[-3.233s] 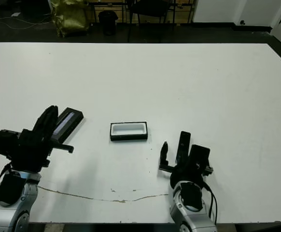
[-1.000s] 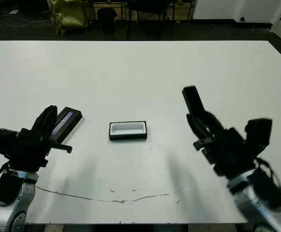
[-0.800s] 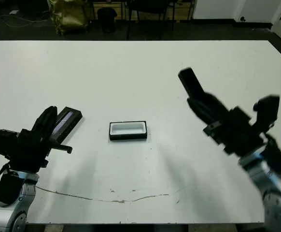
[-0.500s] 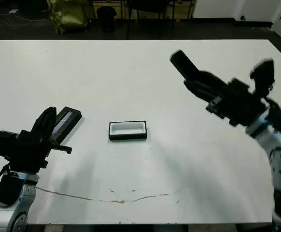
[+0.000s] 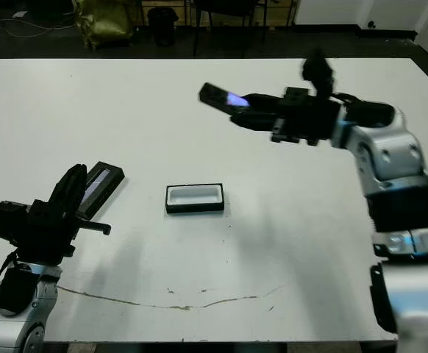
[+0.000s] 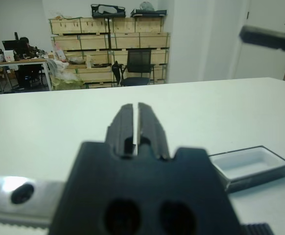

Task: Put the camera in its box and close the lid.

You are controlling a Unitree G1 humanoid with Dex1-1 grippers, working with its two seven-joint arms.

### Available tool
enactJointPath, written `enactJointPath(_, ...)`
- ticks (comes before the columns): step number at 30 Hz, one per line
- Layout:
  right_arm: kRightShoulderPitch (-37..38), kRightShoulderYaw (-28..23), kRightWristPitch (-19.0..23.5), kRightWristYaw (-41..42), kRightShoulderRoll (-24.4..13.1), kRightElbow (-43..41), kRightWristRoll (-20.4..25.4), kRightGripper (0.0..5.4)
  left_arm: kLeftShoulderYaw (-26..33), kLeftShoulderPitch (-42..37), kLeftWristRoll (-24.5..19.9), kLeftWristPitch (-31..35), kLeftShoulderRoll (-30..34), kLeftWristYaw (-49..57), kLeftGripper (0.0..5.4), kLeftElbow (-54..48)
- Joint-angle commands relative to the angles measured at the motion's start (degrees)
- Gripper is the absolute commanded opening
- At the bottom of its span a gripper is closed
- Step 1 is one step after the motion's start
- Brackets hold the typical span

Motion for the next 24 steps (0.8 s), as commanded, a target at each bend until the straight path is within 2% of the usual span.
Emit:
enactJointPath(1,-2.53,3.55,-2.57,3.83,1.89,4.13,-3.48,0.54,0.01,0.92,0.78,0.12,0.25,0.27,0.00,1.01)
enactJointPath(6,-1.21,7.66,-3.34,6.19,2.72,1.45,-7.65,0.54,0.12,0.85,0.28,0.52,0.10,0.19,0.00,0.95)
enactJointPath(11,-0.50,10.22,-0.41,8.19,2.54,-0.34,-9.70,0.54,-0.06,0.67,0.76,0.95,0.11,0.44,0.00,0.76)
enactJointPath(14,-0.42,9.85,0.42,9.29,2.91,-0.44,-9.33,0.54,-0.24,0.69,0.80,1.21,0.06,0.42,0.00,0.63)
enactJointPath(16,-0.17,9.59,0.39,9.74,3.05,-0.52,-9.18,0.54,-0.41,0.84,1.25,1.28,-0.07,0.72,0.00,0.72)
enactJointPath(22,1.04,10.22,-3.26,9.39,2.91,-0.60,-11.15,0.54,-0.34,1.19,1.13,0.75,-0.25,0.77,0.00,1.03)
enactJointPath(24,1.14,10.67,-2.75,8.72,2.78,-0.45,-12.34,0.54,-0.25,1.21,0.81,0.13,-0.28,0.51,0.00,1.43)
